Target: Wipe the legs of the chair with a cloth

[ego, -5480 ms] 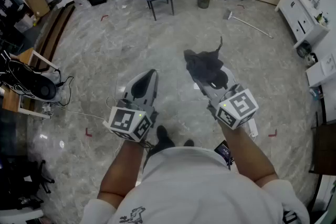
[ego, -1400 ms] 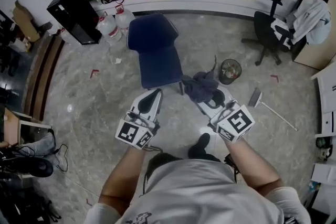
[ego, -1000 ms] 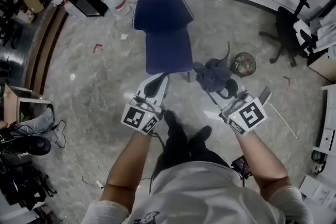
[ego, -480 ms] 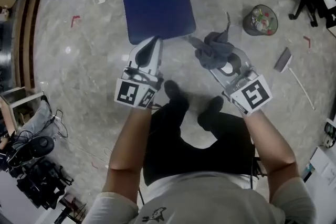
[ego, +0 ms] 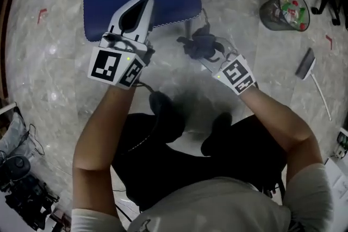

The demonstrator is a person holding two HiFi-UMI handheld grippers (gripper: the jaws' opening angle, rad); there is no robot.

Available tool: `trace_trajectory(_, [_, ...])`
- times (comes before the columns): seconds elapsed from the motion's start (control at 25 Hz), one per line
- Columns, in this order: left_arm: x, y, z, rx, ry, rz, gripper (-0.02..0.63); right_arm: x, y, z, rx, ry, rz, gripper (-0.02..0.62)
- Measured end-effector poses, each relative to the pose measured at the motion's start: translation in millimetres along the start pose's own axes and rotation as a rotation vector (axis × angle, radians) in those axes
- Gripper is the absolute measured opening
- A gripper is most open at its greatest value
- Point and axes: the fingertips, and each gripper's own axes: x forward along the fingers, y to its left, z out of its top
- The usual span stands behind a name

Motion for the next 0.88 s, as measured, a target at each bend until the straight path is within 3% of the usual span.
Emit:
trace_trajectory(0.16, [5, 17, -52, 0.028, 0.017, -0.034, 0.006, 72, -26, -134, 0.077, 0.181, -0.009, 0.156])
trace_trajectory(0.36, [11, 19, -53, 0.036, 0.015, -0.059, 0.006, 121, -64, -221, 0.198, 0.266, -0.091, 0.156])
trace_trajectory(0.72, [10, 19, -58, 0.014, 0.030, -0.034, 0.006, 142, -68, -186, 0.121, 0.219, -0.037, 0.163])
trace_trajectory(0.88, [12, 20, -58, 0.019, 0.040, -0.040, 0.006, 116, -73, -123, 0.037, 0.114, -0.046, 0.164])
